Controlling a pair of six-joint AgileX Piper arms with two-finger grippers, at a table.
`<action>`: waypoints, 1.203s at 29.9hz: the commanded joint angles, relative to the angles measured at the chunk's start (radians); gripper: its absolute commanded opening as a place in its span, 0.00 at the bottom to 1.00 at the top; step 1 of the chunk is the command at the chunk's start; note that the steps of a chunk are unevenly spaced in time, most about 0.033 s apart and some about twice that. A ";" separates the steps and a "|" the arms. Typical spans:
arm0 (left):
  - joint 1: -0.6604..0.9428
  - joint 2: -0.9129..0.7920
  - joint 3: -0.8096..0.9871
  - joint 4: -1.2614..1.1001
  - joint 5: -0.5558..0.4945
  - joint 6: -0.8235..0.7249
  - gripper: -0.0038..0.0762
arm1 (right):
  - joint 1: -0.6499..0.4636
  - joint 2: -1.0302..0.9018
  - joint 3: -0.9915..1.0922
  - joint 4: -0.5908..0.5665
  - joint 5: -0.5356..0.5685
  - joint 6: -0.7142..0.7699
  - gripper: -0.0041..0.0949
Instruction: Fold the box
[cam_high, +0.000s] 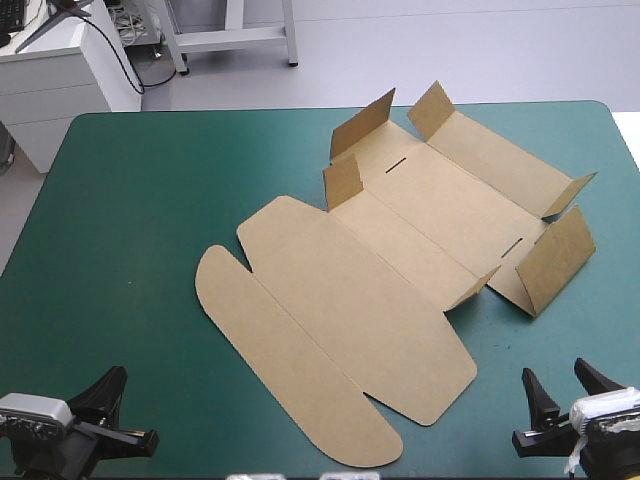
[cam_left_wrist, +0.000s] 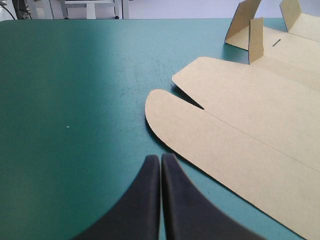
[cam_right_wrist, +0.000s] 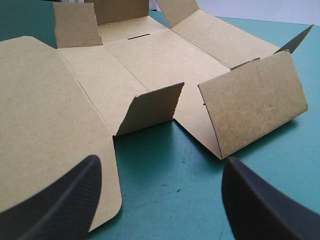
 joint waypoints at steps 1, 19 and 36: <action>-0.005 -0.005 -0.021 -0.022 -0.076 0.001 0.04 | 0.000 -0.022 -0.034 0.005 -0.065 -0.007 0.73; -0.005 -0.005 -0.020 -0.022 -0.077 0.001 0.04 | 0.000 0.491 -0.299 0.013 0.074 0.462 0.73; -0.005 -0.005 -0.020 -0.022 -0.077 0.001 0.04 | 0.000 1.127 -0.548 0.160 0.022 0.526 0.73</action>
